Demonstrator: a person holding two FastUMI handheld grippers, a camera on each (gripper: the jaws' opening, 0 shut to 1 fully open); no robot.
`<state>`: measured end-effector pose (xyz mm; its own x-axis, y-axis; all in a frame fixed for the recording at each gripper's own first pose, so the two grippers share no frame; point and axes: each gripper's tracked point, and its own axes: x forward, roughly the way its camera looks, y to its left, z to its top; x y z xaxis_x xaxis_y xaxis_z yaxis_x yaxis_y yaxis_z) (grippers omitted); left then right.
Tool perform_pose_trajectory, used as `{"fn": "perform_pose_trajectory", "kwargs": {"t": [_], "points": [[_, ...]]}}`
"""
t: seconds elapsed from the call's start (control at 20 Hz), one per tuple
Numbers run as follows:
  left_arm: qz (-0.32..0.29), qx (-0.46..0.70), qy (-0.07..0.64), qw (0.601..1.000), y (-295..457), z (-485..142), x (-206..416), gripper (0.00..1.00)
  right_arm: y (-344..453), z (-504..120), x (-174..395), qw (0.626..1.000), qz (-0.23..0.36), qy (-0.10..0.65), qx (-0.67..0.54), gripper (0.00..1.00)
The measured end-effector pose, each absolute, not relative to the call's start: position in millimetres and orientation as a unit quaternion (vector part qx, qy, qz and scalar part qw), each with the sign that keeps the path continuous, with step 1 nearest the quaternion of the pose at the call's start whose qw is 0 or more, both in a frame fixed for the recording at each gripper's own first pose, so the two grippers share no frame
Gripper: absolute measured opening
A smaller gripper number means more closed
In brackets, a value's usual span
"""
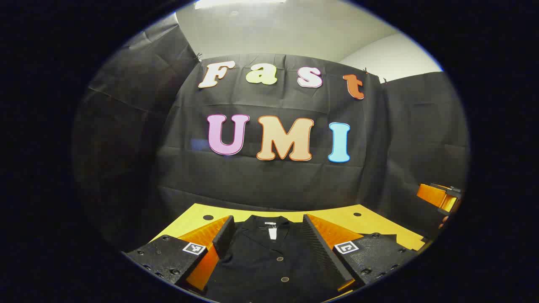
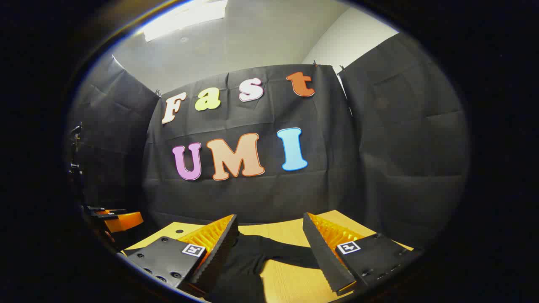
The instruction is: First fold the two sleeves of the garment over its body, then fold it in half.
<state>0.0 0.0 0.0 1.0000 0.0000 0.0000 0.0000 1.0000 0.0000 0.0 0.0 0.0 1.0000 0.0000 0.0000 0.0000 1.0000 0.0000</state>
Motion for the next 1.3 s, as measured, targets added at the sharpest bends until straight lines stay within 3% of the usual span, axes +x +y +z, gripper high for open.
{"fn": "perform_pose_trajectory", "kwargs": {"t": [0.05,0.65,0.9,1.3], "points": [[0.004,-0.002,0.005,1.000,1,-2,-2,0.96,-2,-2,0,1.000,-0.001,0.002,0.000,1.00],[0.030,0.014,0.013,0.999,12,-10,-15,0.95,19,-24,-2,0.999,0.030,0.036,-0.012,0.94],[0.048,0.014,0.026,0.998,20,-21,-24,0.96,25,-28,-3,0.998,0.042,0.046,-0.004,1.00],[0.072,0.006,0.029,0.997,39,-26,-39,0.95,24,-32,-2,0.998,0.045,0.051,-0.016,0.97]]}}
